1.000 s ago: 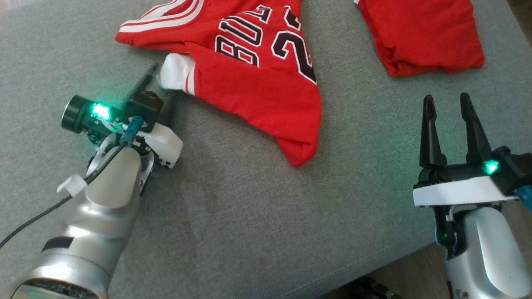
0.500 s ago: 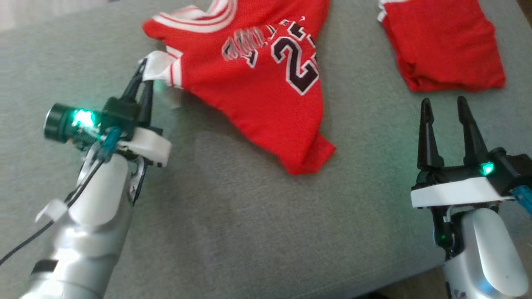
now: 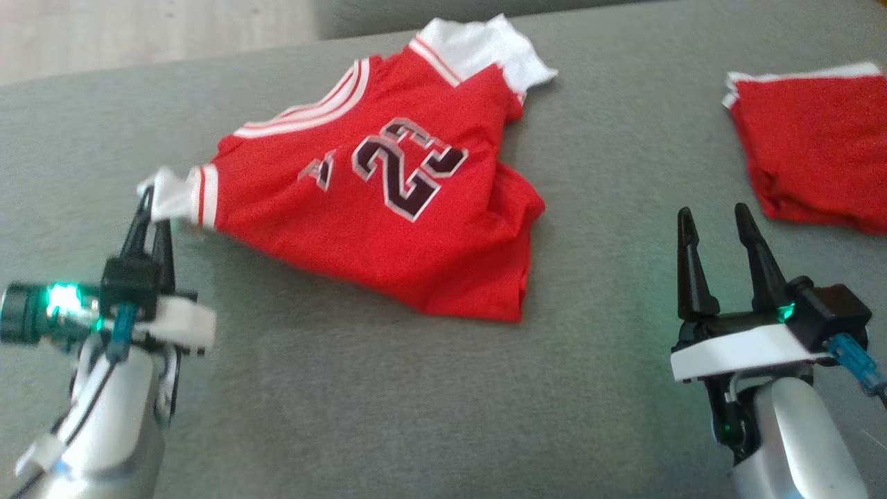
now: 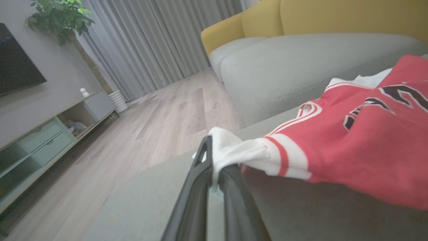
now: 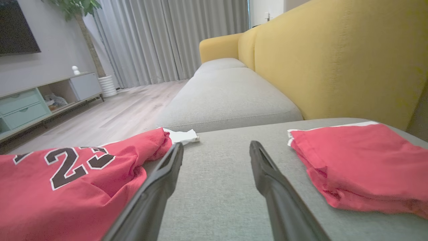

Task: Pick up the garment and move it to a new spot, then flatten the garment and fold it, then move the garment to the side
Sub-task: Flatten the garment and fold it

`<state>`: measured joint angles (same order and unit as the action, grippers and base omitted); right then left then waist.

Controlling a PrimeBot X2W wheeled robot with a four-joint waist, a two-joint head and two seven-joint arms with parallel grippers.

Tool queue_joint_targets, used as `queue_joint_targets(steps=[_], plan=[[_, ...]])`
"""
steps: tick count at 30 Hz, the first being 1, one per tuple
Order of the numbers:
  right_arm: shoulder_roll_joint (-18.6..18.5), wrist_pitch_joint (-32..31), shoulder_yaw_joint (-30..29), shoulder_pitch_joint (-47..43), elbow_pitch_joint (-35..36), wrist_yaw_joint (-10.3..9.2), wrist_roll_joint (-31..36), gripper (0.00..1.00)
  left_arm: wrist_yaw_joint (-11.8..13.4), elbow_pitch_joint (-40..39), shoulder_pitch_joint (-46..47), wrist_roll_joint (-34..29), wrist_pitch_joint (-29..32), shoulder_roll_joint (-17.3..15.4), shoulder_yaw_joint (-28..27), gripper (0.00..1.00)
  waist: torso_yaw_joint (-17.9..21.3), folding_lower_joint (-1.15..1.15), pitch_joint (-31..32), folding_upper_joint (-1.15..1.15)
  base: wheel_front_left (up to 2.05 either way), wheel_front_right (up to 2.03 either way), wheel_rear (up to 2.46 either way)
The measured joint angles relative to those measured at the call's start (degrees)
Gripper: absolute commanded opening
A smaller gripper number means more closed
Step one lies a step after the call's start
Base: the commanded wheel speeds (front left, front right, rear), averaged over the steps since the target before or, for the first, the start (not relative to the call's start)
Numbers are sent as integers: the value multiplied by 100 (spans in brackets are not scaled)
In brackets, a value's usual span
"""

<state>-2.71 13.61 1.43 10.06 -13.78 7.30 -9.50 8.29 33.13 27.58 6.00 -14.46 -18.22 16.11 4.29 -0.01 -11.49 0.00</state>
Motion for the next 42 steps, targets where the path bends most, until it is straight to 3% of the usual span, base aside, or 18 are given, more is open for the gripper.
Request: queue_joint_targets(steps=[6, 7, 8, 15, 22, 28, 34, 42], plan=[[0, -112, 45, -102, 7, 0, 2, 100, 116, 2, -737, 63, 244, -59, 33, 0, -513, 0, 278, 0, 0, 0, 0], [0, -131, 37, -129, 12, 0, 8, 100, 81, 4, -814, 79, 360, -52, 74, 38, -574, 0, 311, 0, 0, 0, 0], [0, -158, 25, -154, 12, 0, 21, 100, 65, 0, -887, 82, 436, -41, 133, 100, -637, 0, 343, 0, 0, 0, 0], [0, -185, -21, -253, 82, 0, -3, 100, 16, -506, -1004, 281, 257, 265, 241, 100, -996, 1, 521, 0, 0, 0, 0], [0, -65, -78, -259, 302, 0, -125, 100, -277, -1462, -1050, 959, 16, 800, 7, 100, -1277, 1, 658, 0, 0, 0, 0], [1, 9, -62, -544, 249, 0, -270, 100, -275, -2207, -1512, 980, -8, 1146, -238, 100, -1430, 1, 761, 0, 0, 0, 0], [0, -2, -37, -683, 36, 0, -394, 100, -383, -2313, -2059, 909, -8, 1371, -254, 100, -1555, 1, 749, 0, 0, 0, 0], [0, -789, 702, -682, -424, 0, -400, 100, -535, -2340, -2053, 792, -8, 1455, -322, 100, -1766, 1, 651, 0, 0, 0, 0]])
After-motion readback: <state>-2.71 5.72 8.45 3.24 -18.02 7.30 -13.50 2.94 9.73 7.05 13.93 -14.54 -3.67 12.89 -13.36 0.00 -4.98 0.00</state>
